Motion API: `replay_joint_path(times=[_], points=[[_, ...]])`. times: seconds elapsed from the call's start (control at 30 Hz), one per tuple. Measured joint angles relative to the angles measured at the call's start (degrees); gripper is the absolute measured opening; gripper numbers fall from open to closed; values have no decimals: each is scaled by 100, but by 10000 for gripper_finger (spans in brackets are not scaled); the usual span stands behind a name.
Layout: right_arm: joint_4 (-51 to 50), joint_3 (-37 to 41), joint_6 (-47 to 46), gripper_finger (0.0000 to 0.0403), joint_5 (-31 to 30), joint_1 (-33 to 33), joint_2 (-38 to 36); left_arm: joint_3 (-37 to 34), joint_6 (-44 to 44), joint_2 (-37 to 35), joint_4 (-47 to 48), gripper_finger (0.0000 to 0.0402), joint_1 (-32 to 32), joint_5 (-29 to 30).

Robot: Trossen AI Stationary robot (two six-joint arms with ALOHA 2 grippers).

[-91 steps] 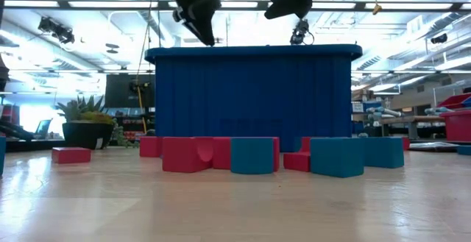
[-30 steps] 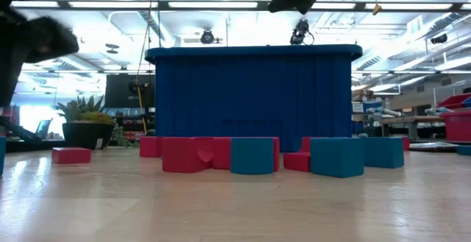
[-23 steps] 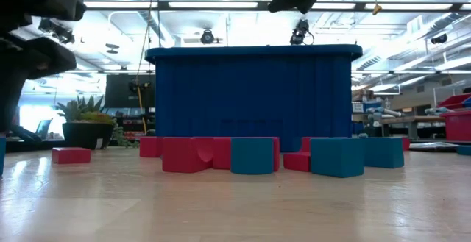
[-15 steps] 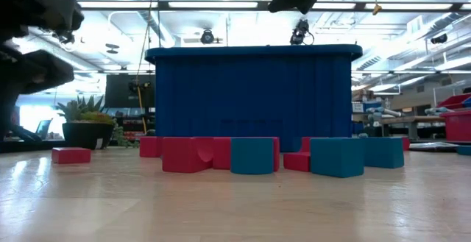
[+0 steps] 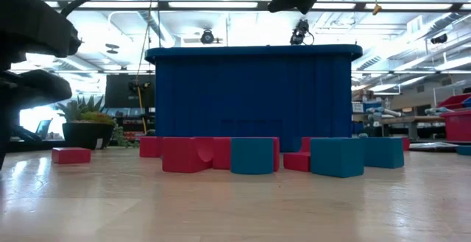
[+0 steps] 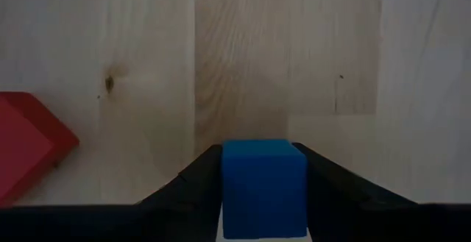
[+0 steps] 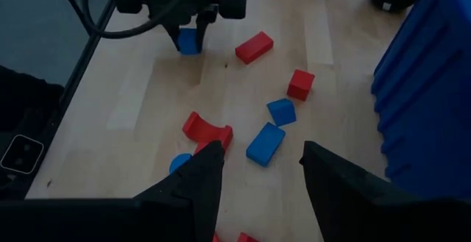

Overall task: Sort blocks
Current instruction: Put the blue block with the other blue blocks into the blue bin

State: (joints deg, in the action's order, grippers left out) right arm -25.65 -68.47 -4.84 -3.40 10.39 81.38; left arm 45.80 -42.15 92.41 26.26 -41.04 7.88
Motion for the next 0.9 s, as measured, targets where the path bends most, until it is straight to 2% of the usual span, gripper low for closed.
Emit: replay_joint_path(times=[0.13, 0.27, 0.37, 0.47, 0.6, 0.7, 0.9], points=[[2, 0, 0, 172, 0, 0, 0, 164, -52, 75, 169, 139, 82, -63], [19, 0, 0, 172, 0, 0, 0, 769, 216, 32, 1035, 139, 342, -97], [34, 0, 6, 171, 0, -1, 0, 1436, 630, -84, 1848, 139, 602, 330], [48, 0, 54, 170, 0, 0, 0, 2009, 1300, -179, 2258, 139, 949, 1136], [55, 0, 94, 171, 0, 0, -2, 2727, 2439, -393, 2760, 139, 1661, 1995], [33, 0, 101, 171, 0, 0, -2, 3231, 3261, -550, 3018, 139, 2278, 2388], [18, 0, 98, 169, -9, 0, -2, 3968, 4658, -785, 2514, 139, 3612, 2431]])
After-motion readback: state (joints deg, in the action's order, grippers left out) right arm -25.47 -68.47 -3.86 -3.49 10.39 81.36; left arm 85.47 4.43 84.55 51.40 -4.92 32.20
